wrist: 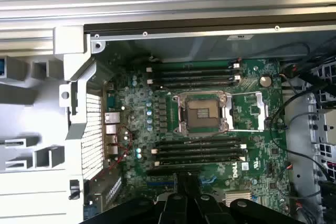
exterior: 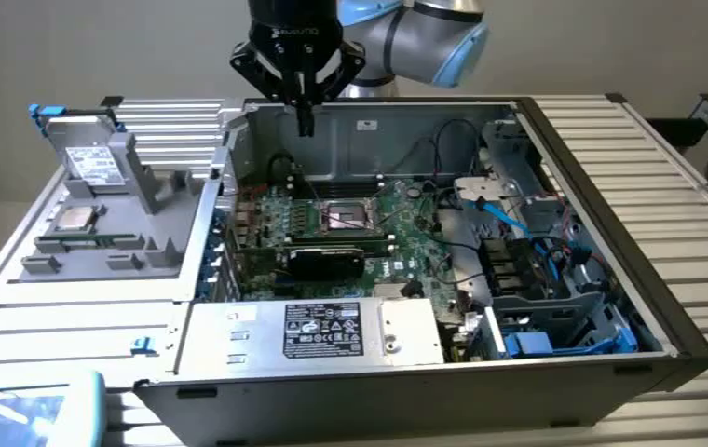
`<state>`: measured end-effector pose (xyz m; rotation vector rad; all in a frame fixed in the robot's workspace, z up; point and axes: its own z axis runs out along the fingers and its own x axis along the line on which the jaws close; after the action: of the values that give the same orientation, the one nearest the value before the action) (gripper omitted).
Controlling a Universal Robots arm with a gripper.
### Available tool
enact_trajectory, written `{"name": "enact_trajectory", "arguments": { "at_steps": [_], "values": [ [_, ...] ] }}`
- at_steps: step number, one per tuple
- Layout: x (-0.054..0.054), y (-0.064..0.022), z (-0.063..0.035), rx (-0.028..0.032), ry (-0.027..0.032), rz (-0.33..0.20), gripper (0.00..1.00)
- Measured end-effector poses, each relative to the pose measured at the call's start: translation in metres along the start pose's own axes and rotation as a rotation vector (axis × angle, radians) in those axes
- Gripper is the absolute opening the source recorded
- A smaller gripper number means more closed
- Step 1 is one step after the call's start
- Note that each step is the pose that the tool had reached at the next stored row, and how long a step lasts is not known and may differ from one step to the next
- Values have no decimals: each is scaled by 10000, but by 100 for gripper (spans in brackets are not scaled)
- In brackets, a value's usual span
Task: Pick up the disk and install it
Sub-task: 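Reach for the disk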
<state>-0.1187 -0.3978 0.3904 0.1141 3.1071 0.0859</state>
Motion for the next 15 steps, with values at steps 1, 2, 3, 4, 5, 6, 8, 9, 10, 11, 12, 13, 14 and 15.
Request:
{"name": "enact_trajectory", "arguments": {
  "at_steps": [1, 2, 3, 4, 5, 6, 8, 9, 10, 11, 12, 13, 14, 15],
  "values": [
    [0, 0, 0, 0, 0, 0, 11],
    [0, 0, 0, -1, 0, 0, 11],
    [0, 0, 0, -1, 0, 0, 11],
    [0, 0, 0, 0, 0, 0, 11],
    [0, 0, 0, -1, 0, 0, 11],
    [0, 0, 0, -1, 0, 0, 11],
    [0, 0, 0, 0, 0, 0, 11],
    [0, 0, 0, 0, 0, 0, 11],
    [0, 0, 0, 0, 0, 0, 11],
    [0, 0, 0, 0, 0, 0, 11],
    [0, 0, 0, 0, 0, 0, 11],
    [1, 0, 0, -1, 0, -1, 11],
    [9, -1, 0, -2, 0, 0, 11],
    [28, 0, 0, -5, 0, 0, 11]
  ]
}}
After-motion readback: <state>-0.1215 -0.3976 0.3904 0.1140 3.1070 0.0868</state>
